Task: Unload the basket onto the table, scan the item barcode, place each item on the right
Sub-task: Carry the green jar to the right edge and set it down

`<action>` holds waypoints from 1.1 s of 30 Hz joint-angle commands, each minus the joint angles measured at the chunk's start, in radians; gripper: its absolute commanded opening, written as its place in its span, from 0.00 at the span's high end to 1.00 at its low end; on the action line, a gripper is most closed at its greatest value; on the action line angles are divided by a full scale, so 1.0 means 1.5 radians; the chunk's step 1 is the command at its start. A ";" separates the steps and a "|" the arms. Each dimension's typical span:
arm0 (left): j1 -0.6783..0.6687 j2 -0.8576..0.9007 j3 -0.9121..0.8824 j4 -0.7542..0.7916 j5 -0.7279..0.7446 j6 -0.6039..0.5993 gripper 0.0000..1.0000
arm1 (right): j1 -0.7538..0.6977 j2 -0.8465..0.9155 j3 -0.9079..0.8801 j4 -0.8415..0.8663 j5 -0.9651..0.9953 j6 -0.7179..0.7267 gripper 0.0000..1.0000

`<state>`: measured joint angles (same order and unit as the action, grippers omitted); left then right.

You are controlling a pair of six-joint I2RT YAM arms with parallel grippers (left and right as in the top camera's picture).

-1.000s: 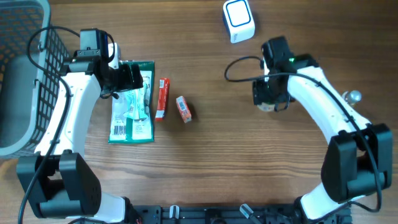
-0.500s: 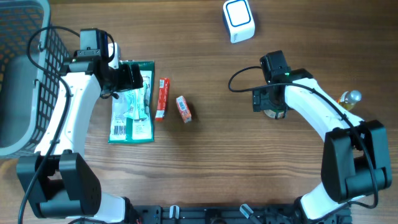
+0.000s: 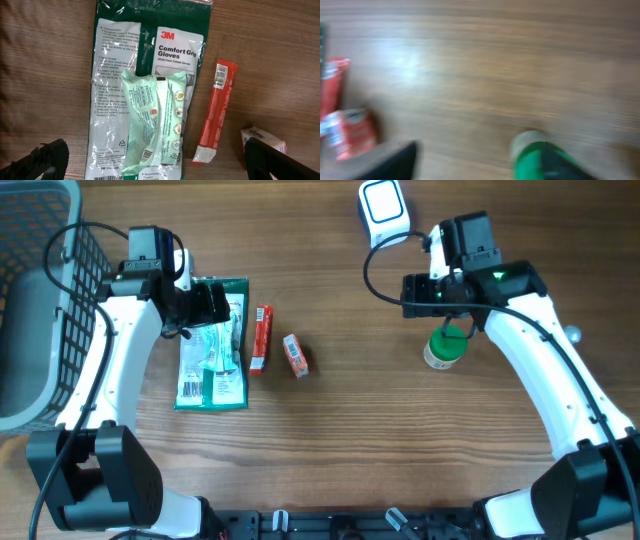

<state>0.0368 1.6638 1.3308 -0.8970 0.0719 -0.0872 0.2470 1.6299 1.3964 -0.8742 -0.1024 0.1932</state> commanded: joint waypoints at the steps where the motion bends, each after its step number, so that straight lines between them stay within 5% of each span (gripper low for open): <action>1: 0.003 -0.008 0.007 -0.001 -0.004 0.001 0.00 | 0.005 0.029 -0.030 0.012 -0.085 0.119 0.92; 10: 0.003 -0.008 0.007 -0.001 -0.004 0.001 0.00 | 0.043 0.129 -0.098 0.056 0.010 0.140 0.96; 20: 0.003 -0.008 0.007 -0.001 -0.004 0.001 0.00 | 0.024 0.136 -0.098 -0.041 0.293 0.155 0.92; 33: 0.003 -0.008 0.007 -0.001 -0.004 0.001 0.00 | -0.089 0.136 -0.098 -0.119 0.334 0.120 0.83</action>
<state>0.0368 1.6638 1.3308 -0.8970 0.0719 -0.0872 0.1295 1.8198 1.2514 -1.0454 0.3710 0.4026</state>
